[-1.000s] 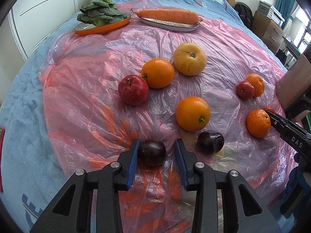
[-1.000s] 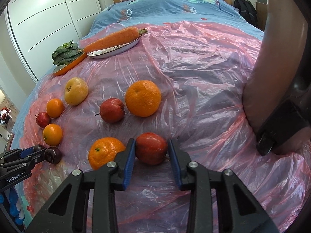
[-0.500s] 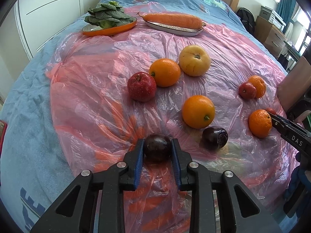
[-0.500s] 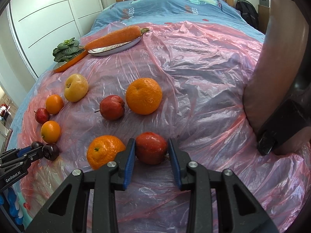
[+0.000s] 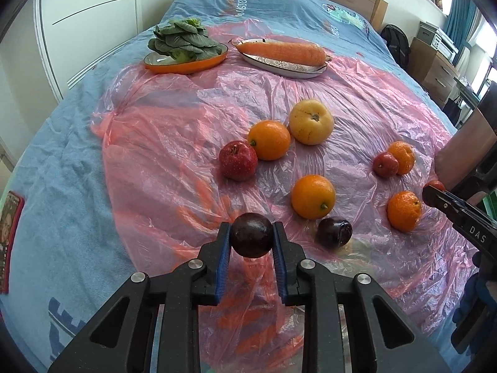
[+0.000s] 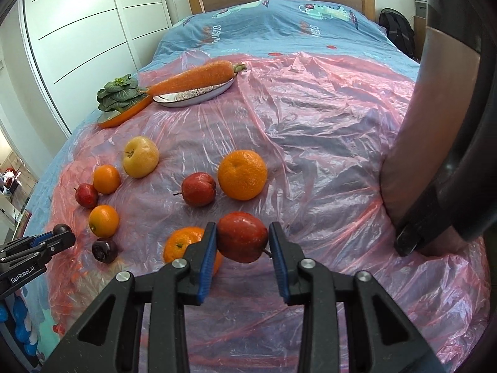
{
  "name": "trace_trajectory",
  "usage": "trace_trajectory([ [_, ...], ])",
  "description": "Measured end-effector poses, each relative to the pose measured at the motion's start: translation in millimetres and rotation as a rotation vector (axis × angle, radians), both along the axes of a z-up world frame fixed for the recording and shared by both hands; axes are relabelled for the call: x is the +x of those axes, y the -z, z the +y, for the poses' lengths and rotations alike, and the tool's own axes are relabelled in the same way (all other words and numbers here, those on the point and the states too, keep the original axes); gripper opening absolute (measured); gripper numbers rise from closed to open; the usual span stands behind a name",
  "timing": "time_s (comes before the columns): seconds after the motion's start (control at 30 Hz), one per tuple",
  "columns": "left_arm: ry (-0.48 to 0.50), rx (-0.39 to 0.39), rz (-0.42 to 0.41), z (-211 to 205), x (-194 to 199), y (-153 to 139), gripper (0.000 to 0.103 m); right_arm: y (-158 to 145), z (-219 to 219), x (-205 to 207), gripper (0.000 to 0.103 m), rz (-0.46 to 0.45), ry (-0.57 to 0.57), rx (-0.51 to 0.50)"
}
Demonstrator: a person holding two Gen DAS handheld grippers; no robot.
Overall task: Organize fruits
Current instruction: 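Lift and carry the plum and apple in both tools over the green tray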
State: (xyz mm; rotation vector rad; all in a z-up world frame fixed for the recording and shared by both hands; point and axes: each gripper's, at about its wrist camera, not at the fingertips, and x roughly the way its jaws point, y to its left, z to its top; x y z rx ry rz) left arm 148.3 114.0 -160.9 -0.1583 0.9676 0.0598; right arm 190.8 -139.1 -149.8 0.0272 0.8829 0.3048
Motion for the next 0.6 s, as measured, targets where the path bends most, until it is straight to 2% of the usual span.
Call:
trace_trajectory([
  [0.3,0.037,0.016,-0.044,-19.5,-18.3,-41.1,0.022,-42.2,-14.2,-34.4,0.020,-0.040,-0.015,0.028],
  [0.6,0.199,0.002,-0.096,-88.4,-38.5,-82.9,0.022,-78.7,-64.3,-83.8,0.020,-0.071,0.035,0.032],
])
